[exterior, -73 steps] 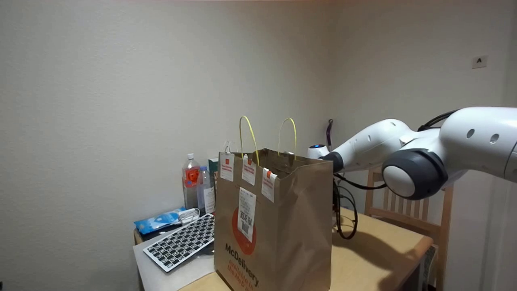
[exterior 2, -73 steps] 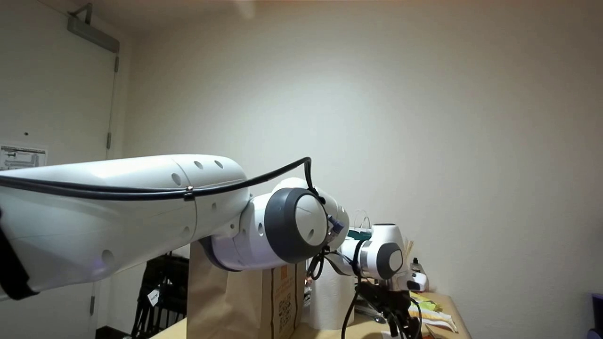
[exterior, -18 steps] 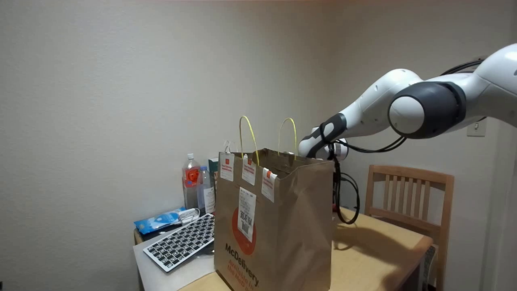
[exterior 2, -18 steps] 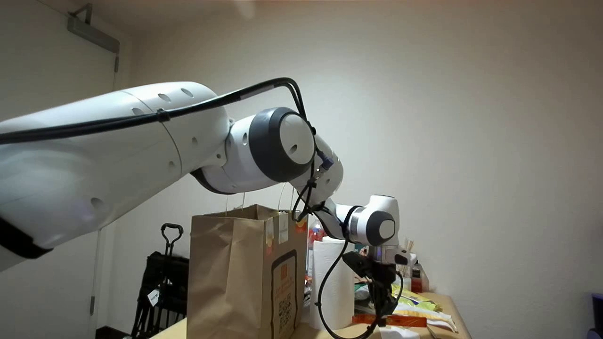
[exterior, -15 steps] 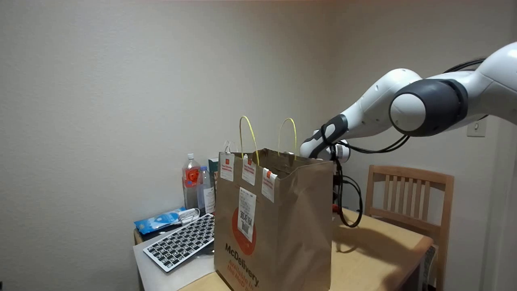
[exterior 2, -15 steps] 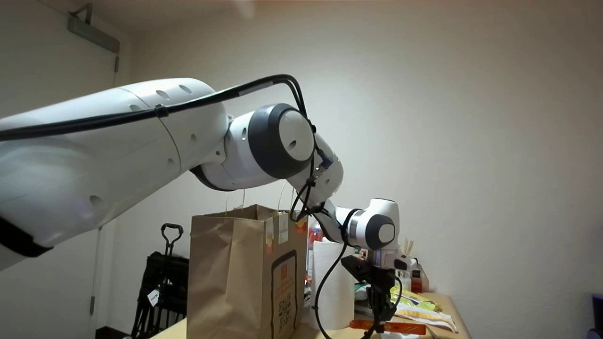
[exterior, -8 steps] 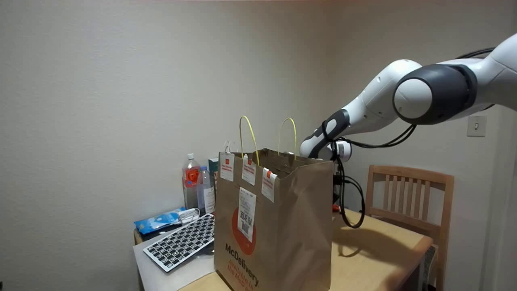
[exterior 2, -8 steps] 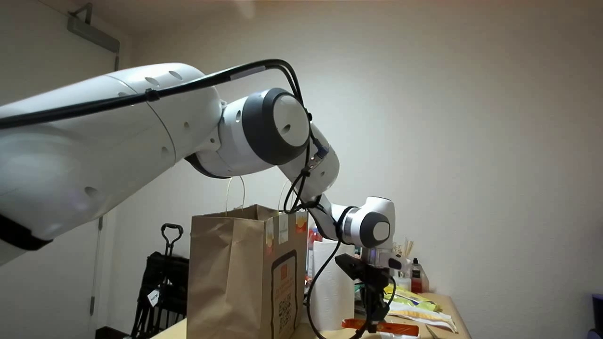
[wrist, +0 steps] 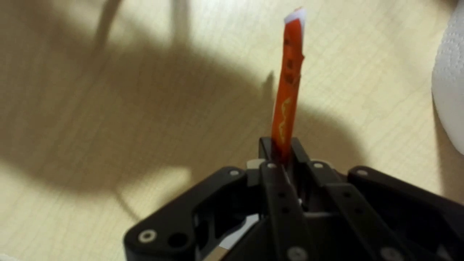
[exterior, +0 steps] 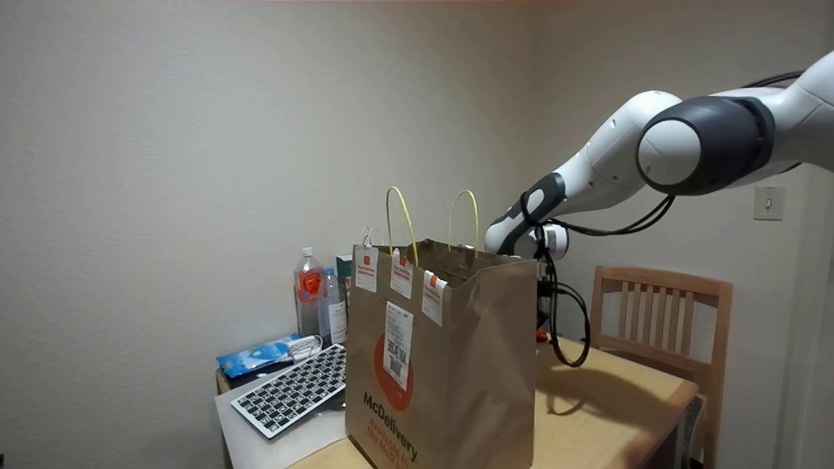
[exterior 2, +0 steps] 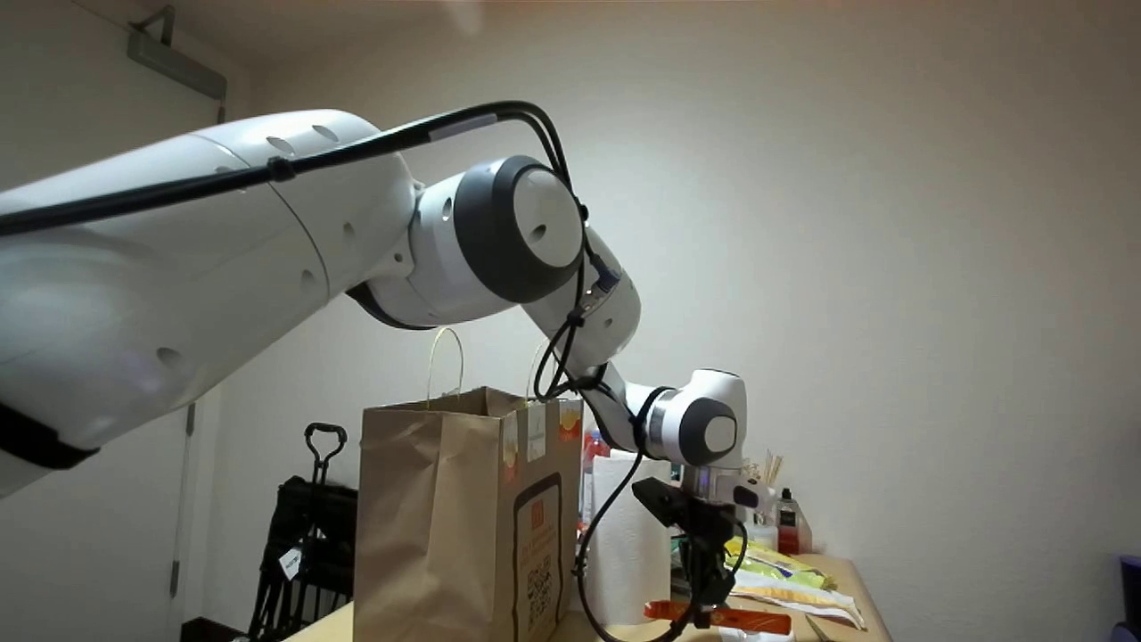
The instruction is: Pick up the orange object on the table and put it in the paper bag
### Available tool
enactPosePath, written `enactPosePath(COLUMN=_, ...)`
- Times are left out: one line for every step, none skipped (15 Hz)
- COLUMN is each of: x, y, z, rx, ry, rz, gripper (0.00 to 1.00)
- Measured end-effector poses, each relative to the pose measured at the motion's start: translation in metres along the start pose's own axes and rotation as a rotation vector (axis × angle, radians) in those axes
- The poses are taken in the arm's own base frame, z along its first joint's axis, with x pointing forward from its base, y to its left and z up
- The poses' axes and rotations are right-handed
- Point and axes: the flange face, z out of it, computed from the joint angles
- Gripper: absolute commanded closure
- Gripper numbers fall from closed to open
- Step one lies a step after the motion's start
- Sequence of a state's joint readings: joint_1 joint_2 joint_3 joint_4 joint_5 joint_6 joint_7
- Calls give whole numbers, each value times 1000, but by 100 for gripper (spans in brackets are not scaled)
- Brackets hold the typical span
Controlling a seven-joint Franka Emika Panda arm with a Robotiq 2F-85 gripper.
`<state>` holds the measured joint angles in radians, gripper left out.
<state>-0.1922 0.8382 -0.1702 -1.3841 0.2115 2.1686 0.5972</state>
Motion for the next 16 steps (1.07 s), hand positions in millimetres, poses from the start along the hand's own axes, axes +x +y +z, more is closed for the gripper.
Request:
enactPosePath(x=0, y=0, z=-1, rx=0, ry=0, rz=0, gripper=97)
enactPosePath(x=-1, y=1, z=-1, rx=0, ry=-1, rz=1, gripper=82)
enactPosePath(x=-1, y=1, z=-1, rx=0, ry=-1, rz=1, gripper=63)
enactPosePath(x=-1, y=1, z=-1, rx=0, ry=-1, rz=1, gripper=57)
enactPosePath(x=-1, y=1, z=-1, rx=0, ry=-1, rz=1, gripper=52)
enactPosePath(x=-1, y=1, z=-1, rx=0, ry=0, rz=0, gripper=45)
enactPosePath(x=-1, y=1, z=-1, rx=0, ry=0, rz=0, gripper=39)
enactPosePath(x=-1, y=1, z=-1, rx=0, ry=0, rz=0, gripper=32)
enactPosePath(x=-1, y=1, z=-1, rx=1, ry=1, rz=0, gripper=26)
enactPosePath(x=-1, y=0, z=-1, rx=2, ry=2, rz=0, gripper=19)
enactPosePath(x=-1, y=0, z=-1, rx=4, ry=8, rz=0, gripper=38)
enactPosePath(x=0, y=0, z=-1, rx=4, ry=9, rz=0, gripper=30)
enactPosePath(x=0, y=0, z=-1, rx=4, ry=9, rz=0, gripper=25)
enactPosePath(x=0, y=0, z=0, rx=3, ry=8, rz=0, gripper=19)
enactPosePath(x=0, y=0, z=0, rx=3, ry=7, rz=0, gripper=4)
enactPosePath(x=0, y=0, z=1, rx=3, ry=7, rz=0, gripper=3)
